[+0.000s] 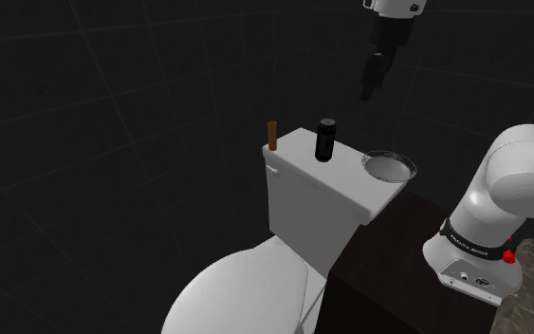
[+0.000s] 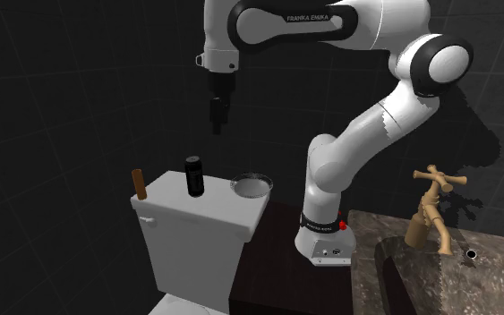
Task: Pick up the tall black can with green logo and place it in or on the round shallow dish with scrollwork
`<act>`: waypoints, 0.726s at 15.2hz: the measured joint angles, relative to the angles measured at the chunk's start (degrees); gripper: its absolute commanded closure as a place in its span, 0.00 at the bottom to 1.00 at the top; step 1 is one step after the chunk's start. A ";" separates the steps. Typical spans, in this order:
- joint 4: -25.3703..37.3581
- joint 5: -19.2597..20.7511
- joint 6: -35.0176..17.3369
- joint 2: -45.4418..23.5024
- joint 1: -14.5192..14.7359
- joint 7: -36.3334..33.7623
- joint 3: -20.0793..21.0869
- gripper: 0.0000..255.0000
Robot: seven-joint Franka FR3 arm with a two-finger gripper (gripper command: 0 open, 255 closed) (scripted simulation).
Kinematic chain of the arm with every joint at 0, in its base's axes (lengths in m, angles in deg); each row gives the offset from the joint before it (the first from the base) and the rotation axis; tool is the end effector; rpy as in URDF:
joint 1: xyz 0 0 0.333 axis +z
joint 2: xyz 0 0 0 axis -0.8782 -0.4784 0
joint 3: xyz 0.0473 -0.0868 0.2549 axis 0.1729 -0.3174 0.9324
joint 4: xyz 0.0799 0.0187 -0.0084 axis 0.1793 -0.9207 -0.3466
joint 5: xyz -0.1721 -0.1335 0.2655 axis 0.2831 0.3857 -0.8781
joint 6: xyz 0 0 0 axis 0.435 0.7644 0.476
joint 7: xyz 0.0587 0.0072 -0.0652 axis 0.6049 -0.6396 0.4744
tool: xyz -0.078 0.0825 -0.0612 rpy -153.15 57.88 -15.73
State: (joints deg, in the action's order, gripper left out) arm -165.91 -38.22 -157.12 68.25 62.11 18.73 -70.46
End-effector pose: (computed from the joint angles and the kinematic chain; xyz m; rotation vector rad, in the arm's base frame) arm 0.2895 0.0229 0.5285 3.1058 0.1271 0.1238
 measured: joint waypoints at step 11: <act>-1.26 2.84 -13.35 -13.76 -2.85 5.91 -6.04 0.00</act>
State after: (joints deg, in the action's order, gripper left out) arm -167.17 -35.37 -170.47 54.48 59.25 24.64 -76.51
